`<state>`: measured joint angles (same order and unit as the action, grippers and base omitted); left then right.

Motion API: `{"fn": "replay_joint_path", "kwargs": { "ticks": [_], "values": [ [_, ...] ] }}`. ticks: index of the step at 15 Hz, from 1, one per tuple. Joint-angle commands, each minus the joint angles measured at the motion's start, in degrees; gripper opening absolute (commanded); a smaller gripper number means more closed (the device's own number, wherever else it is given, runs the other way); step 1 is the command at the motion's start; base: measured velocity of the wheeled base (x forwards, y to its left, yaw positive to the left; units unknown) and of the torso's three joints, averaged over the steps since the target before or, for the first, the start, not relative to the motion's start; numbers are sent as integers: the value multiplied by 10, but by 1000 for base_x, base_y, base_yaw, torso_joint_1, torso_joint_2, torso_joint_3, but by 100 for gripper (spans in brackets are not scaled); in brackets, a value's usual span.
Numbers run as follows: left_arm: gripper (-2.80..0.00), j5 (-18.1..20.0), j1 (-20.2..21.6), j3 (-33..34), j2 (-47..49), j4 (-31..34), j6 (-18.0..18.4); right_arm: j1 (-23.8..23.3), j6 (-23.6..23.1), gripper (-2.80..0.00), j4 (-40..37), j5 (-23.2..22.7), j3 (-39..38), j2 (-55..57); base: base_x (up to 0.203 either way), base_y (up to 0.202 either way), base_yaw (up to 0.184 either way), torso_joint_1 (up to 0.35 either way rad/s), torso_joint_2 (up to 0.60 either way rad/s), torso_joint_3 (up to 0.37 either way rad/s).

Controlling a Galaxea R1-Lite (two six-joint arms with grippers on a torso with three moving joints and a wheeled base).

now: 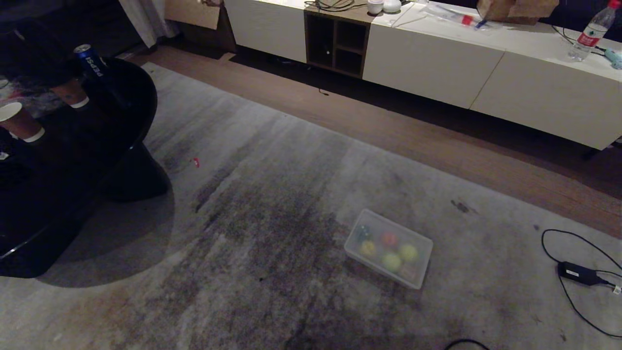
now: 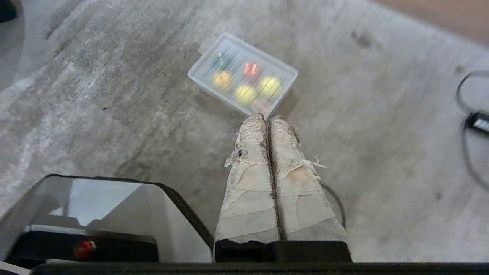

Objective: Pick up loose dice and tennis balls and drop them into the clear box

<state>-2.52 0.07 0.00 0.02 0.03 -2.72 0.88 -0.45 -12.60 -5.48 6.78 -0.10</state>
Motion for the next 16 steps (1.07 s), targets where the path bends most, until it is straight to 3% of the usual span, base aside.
{"fn": "replay_joint_path", "kwargs": {
  "ticks": [1, 16],
  "values": [
    [-280, 0, 0, 1, 1, 0, 1, 0, -44, -280, -11, 15, -5, 1, 0, 0, 0, 3, 0, 206],
    [-280, -1, 0, 1, 1, 0, -1, -1, -43, -280, -16, 23, -7, 1, 0, 0, 0, 1, 2, 202]
  ]
}}
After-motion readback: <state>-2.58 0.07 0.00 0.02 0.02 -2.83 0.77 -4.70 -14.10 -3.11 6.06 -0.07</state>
